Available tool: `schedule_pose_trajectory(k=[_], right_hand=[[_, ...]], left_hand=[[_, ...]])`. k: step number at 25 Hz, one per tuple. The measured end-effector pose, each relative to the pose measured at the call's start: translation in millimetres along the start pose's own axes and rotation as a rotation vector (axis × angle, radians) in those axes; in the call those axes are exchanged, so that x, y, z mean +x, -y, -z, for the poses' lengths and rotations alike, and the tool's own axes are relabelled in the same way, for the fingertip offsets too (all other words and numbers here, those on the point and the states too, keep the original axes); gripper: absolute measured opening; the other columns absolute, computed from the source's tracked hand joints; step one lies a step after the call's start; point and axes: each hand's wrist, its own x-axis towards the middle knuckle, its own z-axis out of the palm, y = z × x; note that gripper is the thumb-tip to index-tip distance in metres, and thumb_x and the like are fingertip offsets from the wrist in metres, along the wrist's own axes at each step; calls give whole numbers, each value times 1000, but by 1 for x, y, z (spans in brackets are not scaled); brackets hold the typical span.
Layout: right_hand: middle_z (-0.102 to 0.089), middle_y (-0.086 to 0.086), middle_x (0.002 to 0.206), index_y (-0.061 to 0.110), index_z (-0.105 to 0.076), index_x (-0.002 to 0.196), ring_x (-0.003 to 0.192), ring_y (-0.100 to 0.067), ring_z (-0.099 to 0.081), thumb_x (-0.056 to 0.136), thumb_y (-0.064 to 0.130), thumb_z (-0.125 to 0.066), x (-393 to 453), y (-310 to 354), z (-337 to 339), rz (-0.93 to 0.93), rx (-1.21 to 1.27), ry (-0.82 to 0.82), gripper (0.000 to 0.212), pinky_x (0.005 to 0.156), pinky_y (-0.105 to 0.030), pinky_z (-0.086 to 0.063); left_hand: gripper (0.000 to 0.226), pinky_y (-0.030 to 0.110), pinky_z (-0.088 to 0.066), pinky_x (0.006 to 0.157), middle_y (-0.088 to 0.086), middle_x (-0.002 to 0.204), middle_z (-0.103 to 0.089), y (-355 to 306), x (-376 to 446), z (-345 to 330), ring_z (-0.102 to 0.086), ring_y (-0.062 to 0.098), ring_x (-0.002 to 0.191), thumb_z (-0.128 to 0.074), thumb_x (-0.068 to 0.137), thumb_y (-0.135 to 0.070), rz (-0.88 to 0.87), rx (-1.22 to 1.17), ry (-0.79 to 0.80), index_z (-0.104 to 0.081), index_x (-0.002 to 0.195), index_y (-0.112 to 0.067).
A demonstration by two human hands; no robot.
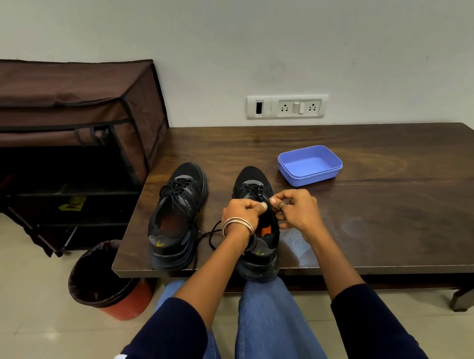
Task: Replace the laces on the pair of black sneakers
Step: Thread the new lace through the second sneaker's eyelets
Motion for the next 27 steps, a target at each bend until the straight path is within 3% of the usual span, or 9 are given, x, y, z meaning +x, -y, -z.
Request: schedule_pose_trajectory(k=[4,8,10,13,16,18,21,24,27], right_hand=[[-69,-4,74,17,-70,78,70,-18,-63,91,12,-66,5,-1,-7,-20,44,11,14,66,-35,-57],[-72,-6,85,11,-62,86,82,-19,-69,96,9,-49,7,2,-8,-22,98,-120,16,83,-41,-56],[-70,-10,86,5,-54,93,75,-20,-68,99,6,-38,4,17,4,-81,526,-208,17,79,-40,-57],[-54,-10,66,10,-49,79,46,-15,-47,100,4,-36,-6,37,43,-71,1086,-297,25,50,-27,-48],[-50,-3,64,15,-57,75,45,-6,-42,97,12,-53,-4,35,62,90,691,-329,23,45,-20,-33],[-66,4,71,21,-69,79,63,-5,-58,89,28,-67,1,24,52,164,175,-227,12,64,-26,-48],[-72,12,95,34,-72,100,94,-10,-61,81,49,-71,6,10,24,76,-472,104,24,86,-35,-50],[-74,3,87,24,-76,88,92,-18,-65,84,36,-73,3,6,7,46,-387,51,13,82,-38,-52],[-71,5,77,10,-76,84,71,-10,-60,89,14,-68,-2,15,26,84,197,-172,10,66,-26,-49]], left_hand=[[21,38,-56,77,-3,71,-64,-1,1,8,-62,17,74,-76,77,-36,-104,165,80,-74,91,-20],[55,40,-45,90,-4,114,-60,-9,-3,10,-55,21,108,-78,70,-43,-261,572,-53,-54,117,-27],[51,39,-35,94,-2,121,-53,-8,-2,11,-47,23,116,-75,75,-41,-305,736,-91,-53,119,-29],[36,39,-28,92,-3,117,-50,1,0,15,-42,21,116,-69,79,-41,-302,798,-134,-58,113,-34],[31,44,-26,96,-6,116,-48,6,-2,12,-36,21,118,-68,79,-44,-304,802,-195,-61,109,-39],[31,48,-26,101,-8,118,-44,8,-2,11,-33,21,117,-71,75,-45,-274,748,-223,-62,105,-41],[36,51,-26,103,-7,126,-37,14,-1,12,-29,22,121,-74,71,-46,-229,652,-244,-60,104,-45],[59,48,-28,102,-4,129,-39,17,2,11,-35,22,124,-75,71,-47,-195,629,-251,-47,122,-40],[75,46,-31,99,-4,130,-47,21,5,10,-46,21,122,-76,70,-45,-164,522,-238,-36,133,-31]])
